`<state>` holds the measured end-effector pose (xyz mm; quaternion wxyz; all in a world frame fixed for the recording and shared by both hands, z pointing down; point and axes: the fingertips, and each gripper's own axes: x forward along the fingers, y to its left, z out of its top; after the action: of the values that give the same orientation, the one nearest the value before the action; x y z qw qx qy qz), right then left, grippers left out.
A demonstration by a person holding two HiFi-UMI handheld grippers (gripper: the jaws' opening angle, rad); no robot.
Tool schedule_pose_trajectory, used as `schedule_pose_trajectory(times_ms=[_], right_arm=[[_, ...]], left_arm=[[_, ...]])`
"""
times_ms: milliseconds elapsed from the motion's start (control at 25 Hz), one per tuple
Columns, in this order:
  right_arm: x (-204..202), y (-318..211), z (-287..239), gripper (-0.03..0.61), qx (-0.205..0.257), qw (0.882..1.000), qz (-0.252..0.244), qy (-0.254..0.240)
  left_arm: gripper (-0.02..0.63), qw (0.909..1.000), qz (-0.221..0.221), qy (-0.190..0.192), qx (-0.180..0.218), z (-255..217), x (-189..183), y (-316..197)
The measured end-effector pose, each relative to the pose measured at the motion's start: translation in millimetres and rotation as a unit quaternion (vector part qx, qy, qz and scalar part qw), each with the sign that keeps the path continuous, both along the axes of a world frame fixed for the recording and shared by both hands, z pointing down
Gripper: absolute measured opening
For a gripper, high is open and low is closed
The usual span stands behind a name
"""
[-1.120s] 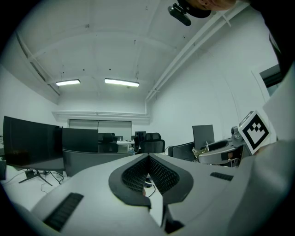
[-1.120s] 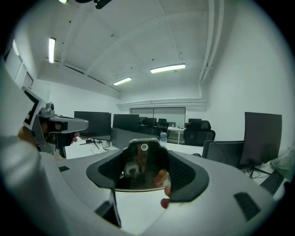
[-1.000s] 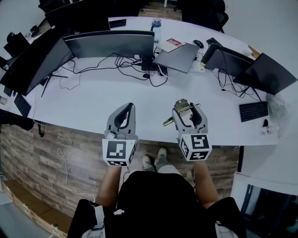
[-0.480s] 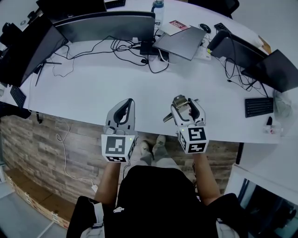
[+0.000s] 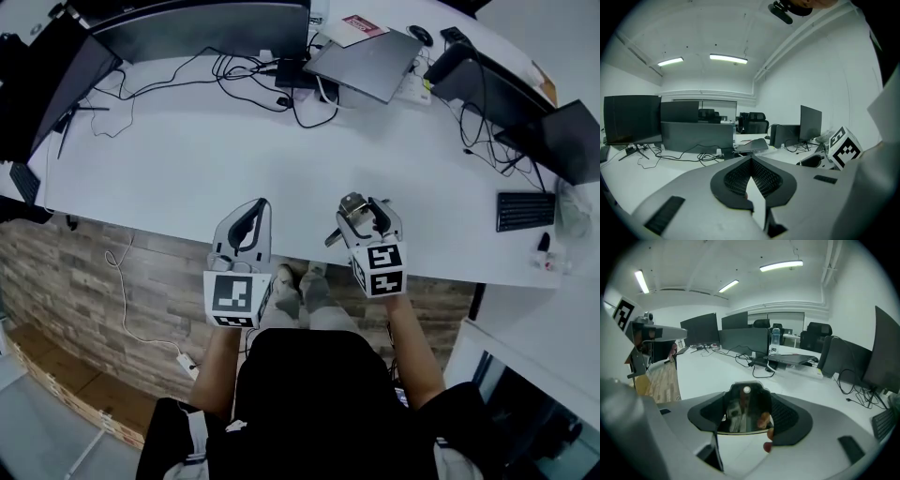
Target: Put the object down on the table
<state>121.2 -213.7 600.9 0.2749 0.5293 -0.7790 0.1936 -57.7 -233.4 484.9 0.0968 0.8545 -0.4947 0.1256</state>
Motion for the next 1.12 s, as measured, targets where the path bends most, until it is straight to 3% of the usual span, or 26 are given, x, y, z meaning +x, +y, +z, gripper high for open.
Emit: schedule_pose_trajectory(times_ms=[200,400,760,1120], right_arm=[[-2.0,-2.1,47.6,0.293,-0.049,0.998,-0.032,0.019],[-11.8,-12.5,74.6,0.293,-0.081,0.994,-0.061,0.030],[-30.3,-35.9,110.8,0.293,-0.104,0.987,-0.104,0.059],[-33.9,-44.0,136.9,0.293,-0.118,0.983,-0.120,0.072]], left_arm=[[0.012,0.9995,-0.016,-0.006,-0.026,12.3,-2.5,4.2],[0.012,0.9993,-0.028,-0.008,-0.025,25.2,-10.4,6.8],[0.012,0.9974,-0.051,-0.006,-0.051,44.1,-21.4,8.5],[0.012,0.9971,-0.044,-0.018,-0.060,62.0,-23.1,9.0]])
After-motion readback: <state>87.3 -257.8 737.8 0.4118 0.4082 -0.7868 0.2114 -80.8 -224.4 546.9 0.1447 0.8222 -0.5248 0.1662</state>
